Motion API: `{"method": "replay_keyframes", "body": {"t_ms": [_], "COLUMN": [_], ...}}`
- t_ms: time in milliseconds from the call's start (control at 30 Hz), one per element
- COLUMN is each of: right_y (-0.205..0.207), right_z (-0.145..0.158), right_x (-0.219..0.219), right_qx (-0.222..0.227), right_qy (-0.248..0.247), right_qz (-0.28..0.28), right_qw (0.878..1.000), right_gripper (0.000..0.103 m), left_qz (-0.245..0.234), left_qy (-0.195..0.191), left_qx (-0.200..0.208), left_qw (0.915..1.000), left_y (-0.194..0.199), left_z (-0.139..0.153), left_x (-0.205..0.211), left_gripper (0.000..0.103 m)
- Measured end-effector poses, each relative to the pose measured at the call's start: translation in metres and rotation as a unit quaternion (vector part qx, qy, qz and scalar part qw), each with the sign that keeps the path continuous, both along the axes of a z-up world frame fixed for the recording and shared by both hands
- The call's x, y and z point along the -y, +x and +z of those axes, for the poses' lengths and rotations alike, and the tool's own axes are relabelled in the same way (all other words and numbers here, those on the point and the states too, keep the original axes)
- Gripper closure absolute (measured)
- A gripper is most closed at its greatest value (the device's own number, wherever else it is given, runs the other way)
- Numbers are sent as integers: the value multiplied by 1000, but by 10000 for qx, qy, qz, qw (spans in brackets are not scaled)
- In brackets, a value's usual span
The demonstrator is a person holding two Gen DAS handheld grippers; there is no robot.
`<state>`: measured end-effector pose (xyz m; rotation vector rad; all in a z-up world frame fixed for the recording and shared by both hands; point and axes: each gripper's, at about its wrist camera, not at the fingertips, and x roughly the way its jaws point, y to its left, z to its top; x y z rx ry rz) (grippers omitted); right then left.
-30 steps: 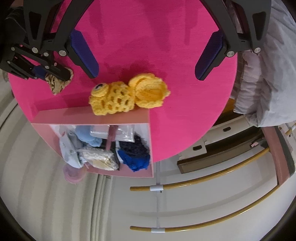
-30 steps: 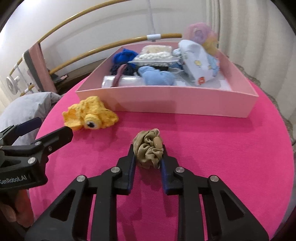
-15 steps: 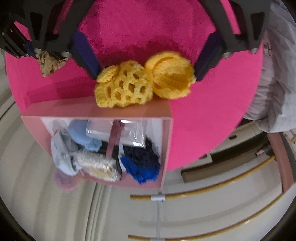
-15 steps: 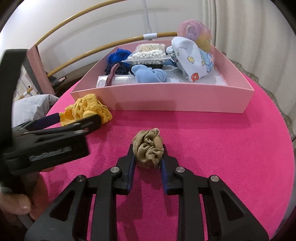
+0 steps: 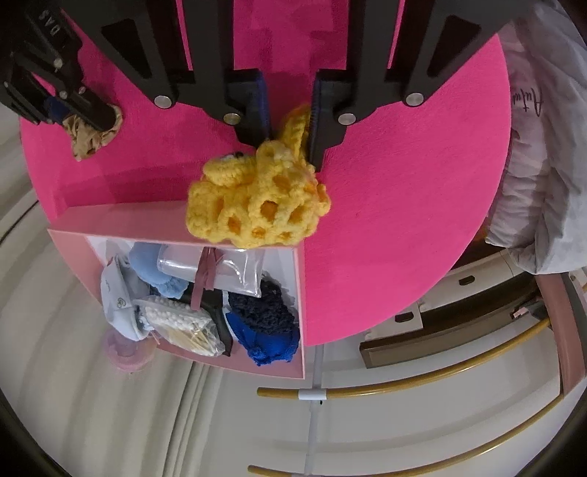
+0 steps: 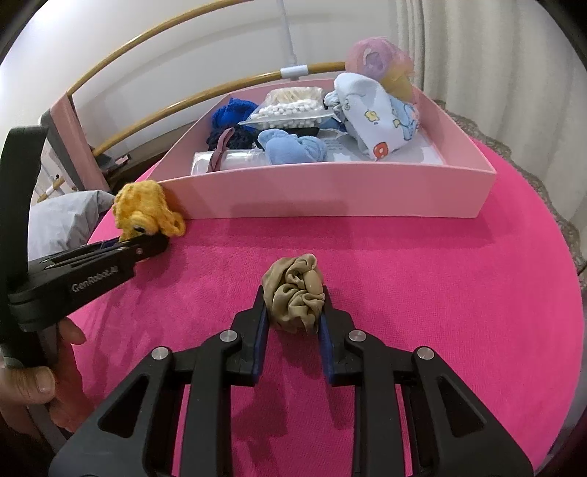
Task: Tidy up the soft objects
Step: 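Drop the yellow crochet into the pink box with the left tool while the right drops the scrunchie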
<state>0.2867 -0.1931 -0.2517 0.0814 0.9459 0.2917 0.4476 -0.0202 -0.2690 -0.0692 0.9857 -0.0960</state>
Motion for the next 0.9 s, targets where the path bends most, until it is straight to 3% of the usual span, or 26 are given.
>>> {"method": "replay_keyframes", "body": {"t_ms": [300,467,900], "right_y": [-16,-21,7], "right_z": [6,20,115], "right_x": [17,28,50], "right_qx": [5,116,954], "right_qy": [54,126,113], "right_qz": [-157,-226,-219], "right_qw": [9999,9996,9951], "right_gripper": [82,82,82], "left_qz": [-98,-220,-391], "left_qy": [58,48,-22], "left_qx": [98,277,909], "left_qw": [9999,9994,9951], "left_y": [-32,-51,-61], "left_z": [13,36,118], "left_x": [2,9,33], "left_gripper": [89,89,89]}}
